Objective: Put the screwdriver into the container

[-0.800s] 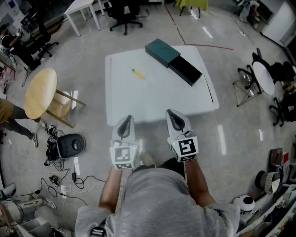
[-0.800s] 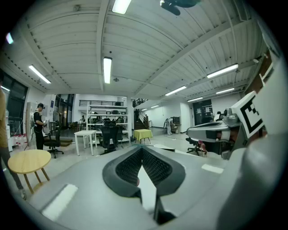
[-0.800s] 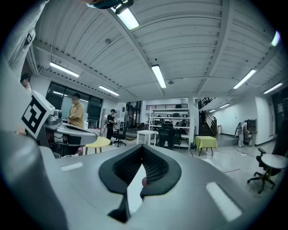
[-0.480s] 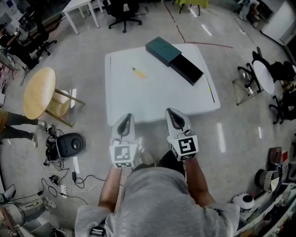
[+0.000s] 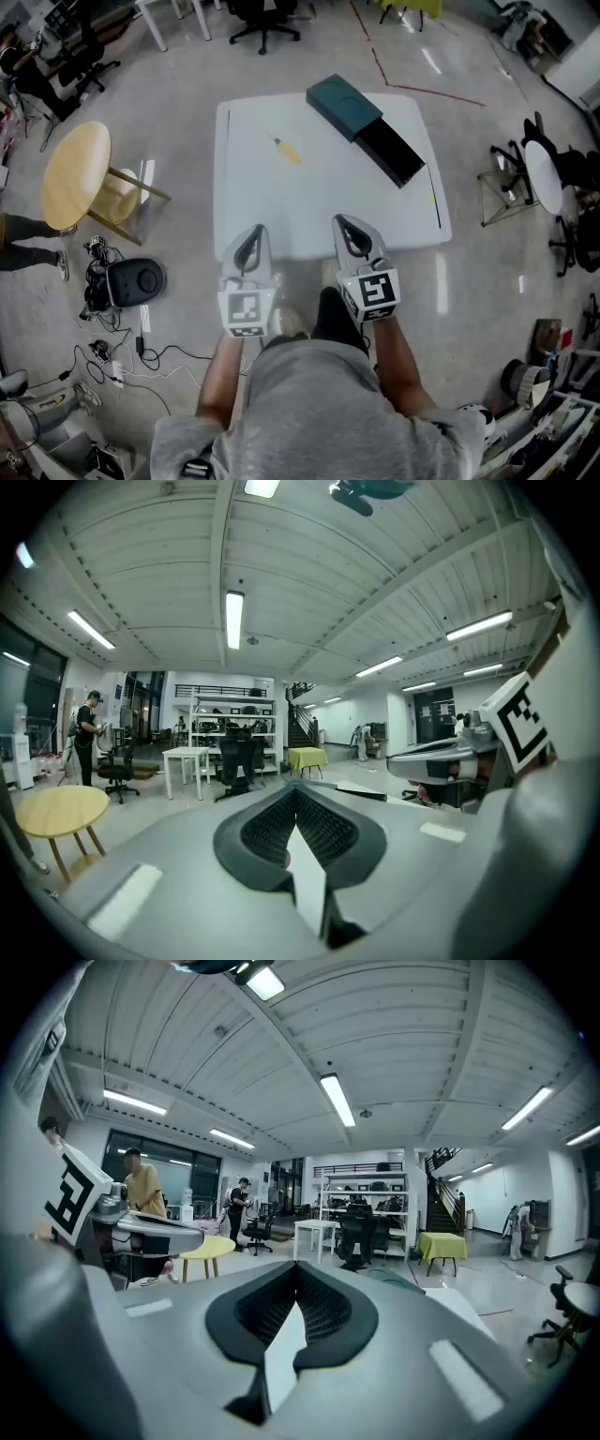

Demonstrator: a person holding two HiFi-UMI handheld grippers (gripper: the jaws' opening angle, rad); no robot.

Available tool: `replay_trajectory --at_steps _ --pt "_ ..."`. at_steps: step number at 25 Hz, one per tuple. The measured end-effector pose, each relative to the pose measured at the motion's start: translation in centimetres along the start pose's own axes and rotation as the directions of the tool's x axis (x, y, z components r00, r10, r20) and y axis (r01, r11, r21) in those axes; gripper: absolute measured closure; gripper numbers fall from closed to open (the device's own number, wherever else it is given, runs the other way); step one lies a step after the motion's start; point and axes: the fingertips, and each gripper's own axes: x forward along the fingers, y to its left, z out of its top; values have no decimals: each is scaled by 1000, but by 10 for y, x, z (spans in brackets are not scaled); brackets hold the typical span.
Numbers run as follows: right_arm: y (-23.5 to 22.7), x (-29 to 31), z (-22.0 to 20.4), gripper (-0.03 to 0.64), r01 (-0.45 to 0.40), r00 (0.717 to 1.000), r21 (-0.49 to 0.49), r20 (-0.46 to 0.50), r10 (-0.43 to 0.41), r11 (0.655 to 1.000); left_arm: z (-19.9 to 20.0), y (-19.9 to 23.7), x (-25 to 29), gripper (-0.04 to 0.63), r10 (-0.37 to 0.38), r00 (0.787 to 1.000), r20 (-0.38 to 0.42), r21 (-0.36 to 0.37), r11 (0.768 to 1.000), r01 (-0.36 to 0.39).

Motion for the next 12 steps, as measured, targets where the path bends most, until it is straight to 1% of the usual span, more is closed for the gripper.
replay_trajectory --at_steps 6,9,12 --pt "-26 69 -4 614 -86 996 -6 -39 86 996 -8 24 54 583 72 997 -31 -34 997 -73" --pt "-38 105 -10 614 -141 988 -13 -69 140 990 -15 36 81 583 116 992 -56 -55 991 -119" --pt "-47 138 -20 614 -191 976 -11 -107 189 982 -25 43 107 583 142 986 -84 -76 986 -148"
